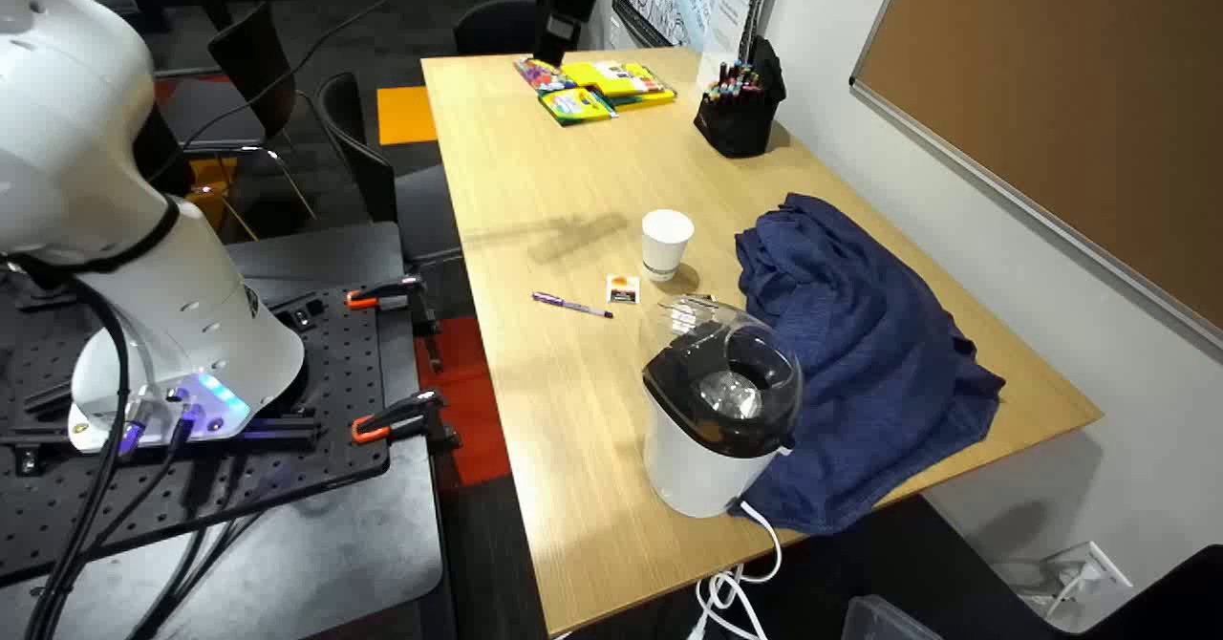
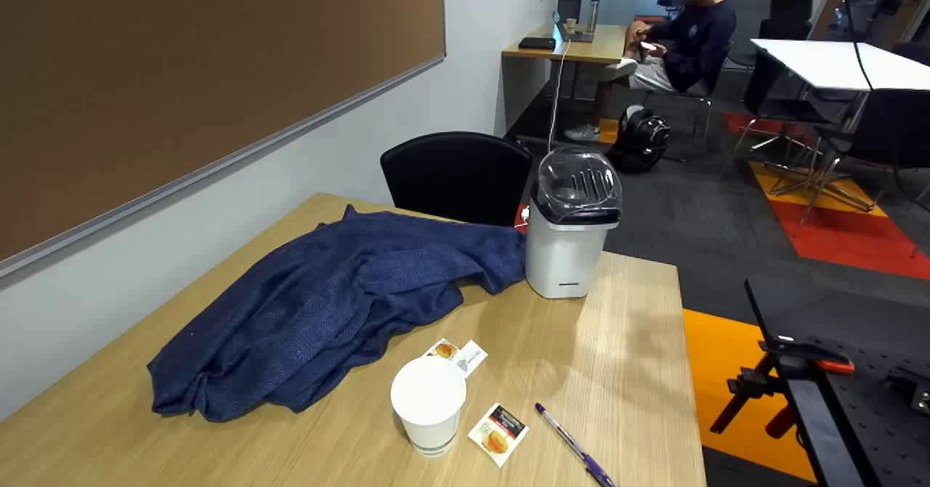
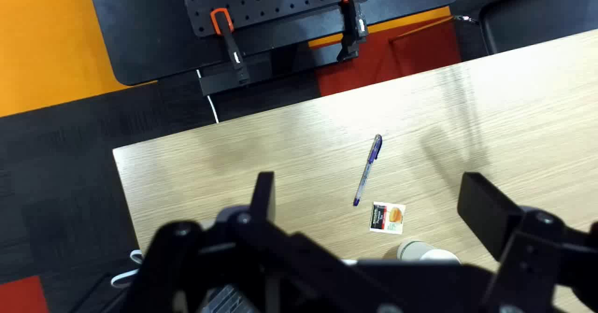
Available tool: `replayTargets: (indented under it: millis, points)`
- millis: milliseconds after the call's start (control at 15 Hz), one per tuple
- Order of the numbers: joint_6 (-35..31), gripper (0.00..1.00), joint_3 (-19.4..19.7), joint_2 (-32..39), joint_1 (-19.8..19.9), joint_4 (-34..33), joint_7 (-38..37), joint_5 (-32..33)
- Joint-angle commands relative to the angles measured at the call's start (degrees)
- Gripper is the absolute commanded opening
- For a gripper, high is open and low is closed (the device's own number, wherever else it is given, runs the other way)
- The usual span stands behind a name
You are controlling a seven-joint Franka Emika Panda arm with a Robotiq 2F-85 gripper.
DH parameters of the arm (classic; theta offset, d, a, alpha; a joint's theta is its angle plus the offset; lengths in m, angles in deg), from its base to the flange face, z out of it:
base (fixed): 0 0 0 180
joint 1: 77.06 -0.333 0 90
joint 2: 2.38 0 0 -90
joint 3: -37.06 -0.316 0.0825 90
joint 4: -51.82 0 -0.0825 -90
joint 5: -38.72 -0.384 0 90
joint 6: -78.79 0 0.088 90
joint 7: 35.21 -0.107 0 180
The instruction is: Put the pen in the cup
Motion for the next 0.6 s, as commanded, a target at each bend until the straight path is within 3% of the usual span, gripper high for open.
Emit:
replayTargets:
  millis: [0,533]
  points:
    - [0.17,1.00,-1.08,0.12,1.29,-0.17,0.34,-0.26]
    - [-2.32,1.00,-1.48,-0.16,1.09,1.59,-1.20,-1.83]
